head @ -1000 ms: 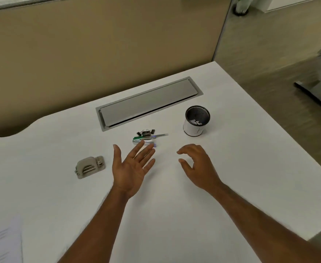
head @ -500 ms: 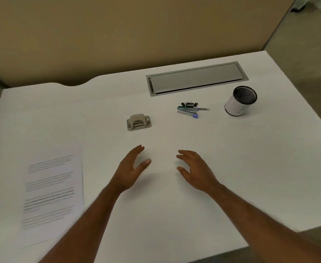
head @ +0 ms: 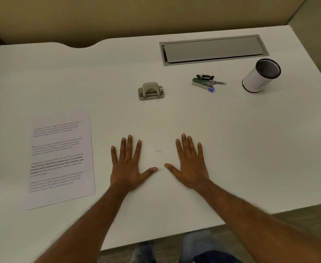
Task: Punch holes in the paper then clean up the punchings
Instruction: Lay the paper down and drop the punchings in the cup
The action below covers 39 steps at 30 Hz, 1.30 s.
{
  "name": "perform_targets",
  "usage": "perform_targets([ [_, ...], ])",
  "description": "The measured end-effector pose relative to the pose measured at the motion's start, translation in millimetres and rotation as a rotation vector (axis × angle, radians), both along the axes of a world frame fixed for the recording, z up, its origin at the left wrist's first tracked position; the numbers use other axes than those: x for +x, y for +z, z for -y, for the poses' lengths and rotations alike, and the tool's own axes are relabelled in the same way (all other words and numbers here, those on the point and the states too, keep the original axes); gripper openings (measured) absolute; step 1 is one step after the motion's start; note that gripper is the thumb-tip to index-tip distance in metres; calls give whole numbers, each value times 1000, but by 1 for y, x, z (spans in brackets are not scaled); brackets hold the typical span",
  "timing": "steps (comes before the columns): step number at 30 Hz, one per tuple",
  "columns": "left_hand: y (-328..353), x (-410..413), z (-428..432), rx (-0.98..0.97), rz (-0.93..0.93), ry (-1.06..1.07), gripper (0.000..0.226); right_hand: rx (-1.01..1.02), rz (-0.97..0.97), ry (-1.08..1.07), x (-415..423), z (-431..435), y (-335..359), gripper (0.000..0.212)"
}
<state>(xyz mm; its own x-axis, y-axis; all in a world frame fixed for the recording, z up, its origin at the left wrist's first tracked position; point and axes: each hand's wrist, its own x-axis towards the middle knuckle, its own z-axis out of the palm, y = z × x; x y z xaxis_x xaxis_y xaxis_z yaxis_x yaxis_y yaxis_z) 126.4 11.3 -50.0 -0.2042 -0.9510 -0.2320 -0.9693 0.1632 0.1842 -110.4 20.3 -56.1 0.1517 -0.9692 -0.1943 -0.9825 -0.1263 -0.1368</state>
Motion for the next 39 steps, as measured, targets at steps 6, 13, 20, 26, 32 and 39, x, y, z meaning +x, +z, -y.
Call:
perform_targets([
  [6, -4, -11, 3, -72, 18, -99, 98, -13, -15, 29, 11, -3, -2, 80],
  [13, -7, -27, 4, -94, -27, -242, 85, -14, 84, 74, 2, -1, -5, 75],
  [20, -2, -16, 3, -97, -66, -161, 93, -20, 54, 92, 3, 7, -5, 83],
  [26, -4, 2, 3, -76, -108, -63, 91, -19, 2, 121, 7, 8, -6, 82],
  [32, -4, 2, 7, -71, -104, -91, 89, -19, -35, 221, 4, 10, -5, 69],
  [39, -3, 0, 13, -83, -254, -99, 88, -28, 201, 161, -3, 13, -2, 77],
])
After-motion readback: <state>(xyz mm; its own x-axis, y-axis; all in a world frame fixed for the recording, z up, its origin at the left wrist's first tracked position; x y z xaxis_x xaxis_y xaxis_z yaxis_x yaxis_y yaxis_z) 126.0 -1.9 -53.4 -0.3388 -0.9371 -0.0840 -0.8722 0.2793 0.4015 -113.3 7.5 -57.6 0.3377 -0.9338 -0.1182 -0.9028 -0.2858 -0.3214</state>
